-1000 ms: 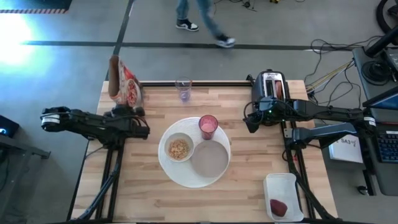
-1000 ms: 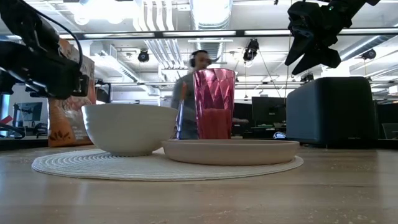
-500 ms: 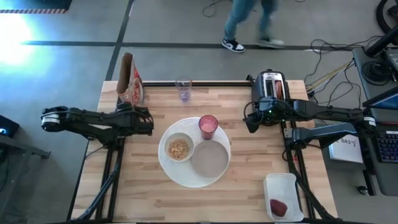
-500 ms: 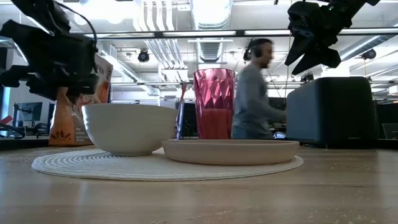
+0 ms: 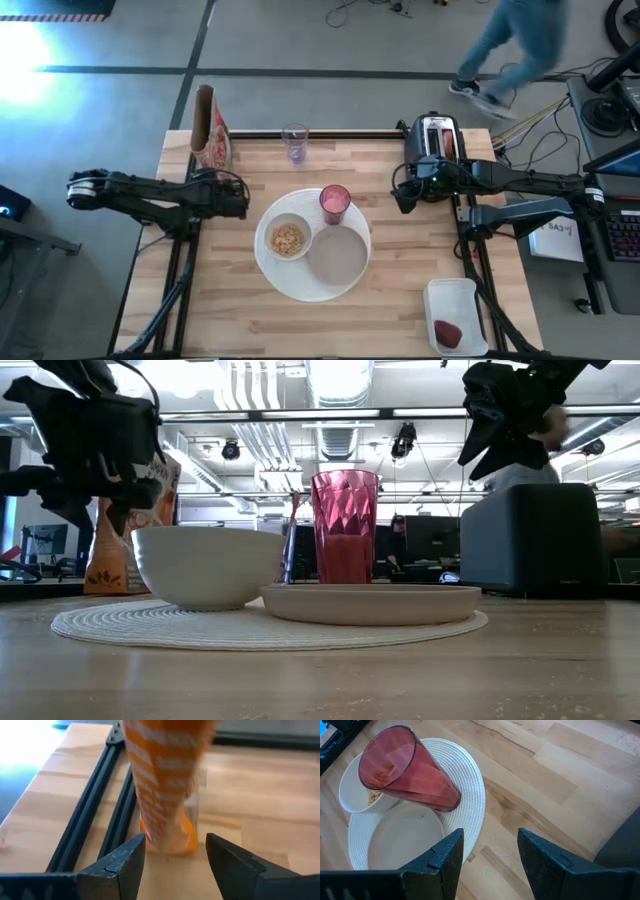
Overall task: Arrange a breakfast setting
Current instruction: Put the brown toasted bread on the gray plate
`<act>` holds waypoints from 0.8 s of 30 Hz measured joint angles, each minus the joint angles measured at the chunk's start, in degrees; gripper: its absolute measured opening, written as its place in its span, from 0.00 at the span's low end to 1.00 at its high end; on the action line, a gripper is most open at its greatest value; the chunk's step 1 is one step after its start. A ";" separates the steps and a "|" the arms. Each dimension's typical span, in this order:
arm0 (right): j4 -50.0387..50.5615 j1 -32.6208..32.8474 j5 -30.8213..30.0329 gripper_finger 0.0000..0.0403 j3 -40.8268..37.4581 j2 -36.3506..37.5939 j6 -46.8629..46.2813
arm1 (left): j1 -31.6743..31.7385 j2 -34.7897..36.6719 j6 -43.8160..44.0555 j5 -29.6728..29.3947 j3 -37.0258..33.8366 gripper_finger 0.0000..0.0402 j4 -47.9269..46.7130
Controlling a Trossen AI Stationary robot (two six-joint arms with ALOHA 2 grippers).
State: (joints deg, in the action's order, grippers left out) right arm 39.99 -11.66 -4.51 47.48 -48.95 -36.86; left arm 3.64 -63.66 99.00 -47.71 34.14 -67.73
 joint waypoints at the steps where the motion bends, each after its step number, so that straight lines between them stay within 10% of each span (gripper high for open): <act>1: 0.00 0.01 -0.01 0.44 0.00 0.00 0.00 | -0.32 0.00 -0.52 0.97 0.30 0.48 -0.44; 12: 0.00 0.02 0.00 0.44 0.00 0.00 0.00 | -2.38 0.00 -9.58 12.84 4.27 0.48 -2.12; 24: 0.00 0.02 0.00 0.44 0.00 0.00 0.00 | -21.93 0.00 -12.98 8.48 7.21 0.48 9.97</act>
State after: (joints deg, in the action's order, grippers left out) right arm 39.99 -11.64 -4.51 47.48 -48.95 -36.86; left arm -18.29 -63.66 86.02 -39.22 41.36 -57.76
